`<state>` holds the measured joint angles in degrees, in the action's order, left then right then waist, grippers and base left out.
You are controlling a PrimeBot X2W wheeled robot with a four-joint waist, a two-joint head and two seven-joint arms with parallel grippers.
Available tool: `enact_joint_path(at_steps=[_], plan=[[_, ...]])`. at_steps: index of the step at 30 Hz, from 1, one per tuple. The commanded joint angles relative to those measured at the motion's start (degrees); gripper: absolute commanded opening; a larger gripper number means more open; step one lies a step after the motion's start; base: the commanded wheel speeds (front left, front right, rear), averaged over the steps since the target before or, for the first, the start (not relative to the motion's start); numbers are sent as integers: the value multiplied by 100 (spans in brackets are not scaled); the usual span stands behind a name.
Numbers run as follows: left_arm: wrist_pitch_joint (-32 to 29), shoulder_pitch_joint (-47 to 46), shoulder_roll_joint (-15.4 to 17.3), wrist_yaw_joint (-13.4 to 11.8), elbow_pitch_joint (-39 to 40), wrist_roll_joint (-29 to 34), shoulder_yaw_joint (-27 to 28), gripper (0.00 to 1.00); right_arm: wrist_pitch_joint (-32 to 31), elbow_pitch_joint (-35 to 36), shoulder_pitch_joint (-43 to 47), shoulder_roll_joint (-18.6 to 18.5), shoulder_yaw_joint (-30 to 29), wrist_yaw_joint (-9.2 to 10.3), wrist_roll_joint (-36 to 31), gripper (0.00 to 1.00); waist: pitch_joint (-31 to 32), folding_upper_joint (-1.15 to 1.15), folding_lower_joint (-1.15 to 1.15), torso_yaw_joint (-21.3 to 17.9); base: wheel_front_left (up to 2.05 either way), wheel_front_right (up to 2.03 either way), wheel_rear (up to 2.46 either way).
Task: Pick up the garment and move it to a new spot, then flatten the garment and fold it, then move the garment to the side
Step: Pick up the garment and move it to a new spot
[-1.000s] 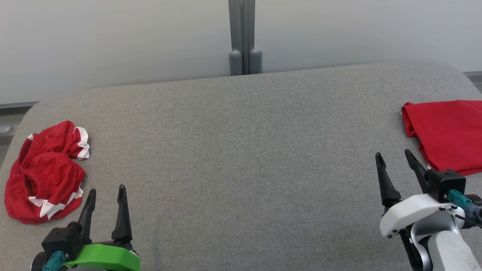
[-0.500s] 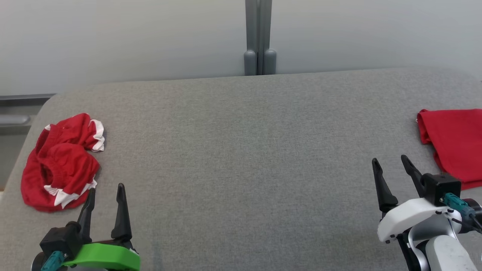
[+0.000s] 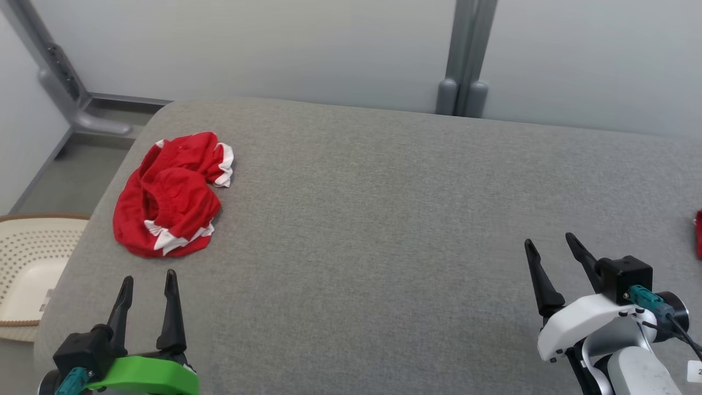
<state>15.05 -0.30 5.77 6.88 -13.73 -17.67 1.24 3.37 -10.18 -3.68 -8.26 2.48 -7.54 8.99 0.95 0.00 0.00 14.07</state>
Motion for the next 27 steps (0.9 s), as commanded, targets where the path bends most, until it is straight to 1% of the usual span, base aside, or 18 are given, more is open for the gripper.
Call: enact_joint_path(at_steps=[1, 6, 13, 20, 27], plan=[[15, 118, 43, -14, 3, -2, 17, 100, 26, -22, -1, 0, 17, 11, 21, 100, 34, 0, 0, 497, 0, 0, 0], [15, 175, 87, -36, 35, -56, 85, 100, 43, -52, -40, 15, 135, 11, 46, 100, 46, 0, 0, 813, 0, 0, 0], [15, 205, 88, -71, 90, -70, 67, 100, 51, -78, -100, -7, 249, 11, 30, 100, -19, 0, 0, 1035, 0, 0, 0], [15, 221, 84, -83, 105, -98, 70, 100, 46, -81, -85, -32, 254, 11, 34, 100, -48, 0, 0, 1088, 0, 0, 0], [-85, 69, 130, -45, 15, -214, 10, 100, 15, -78, -136, -66, 324, 11, 17, 100, -94, 0, 0, 1023, 0, 0, 0]])
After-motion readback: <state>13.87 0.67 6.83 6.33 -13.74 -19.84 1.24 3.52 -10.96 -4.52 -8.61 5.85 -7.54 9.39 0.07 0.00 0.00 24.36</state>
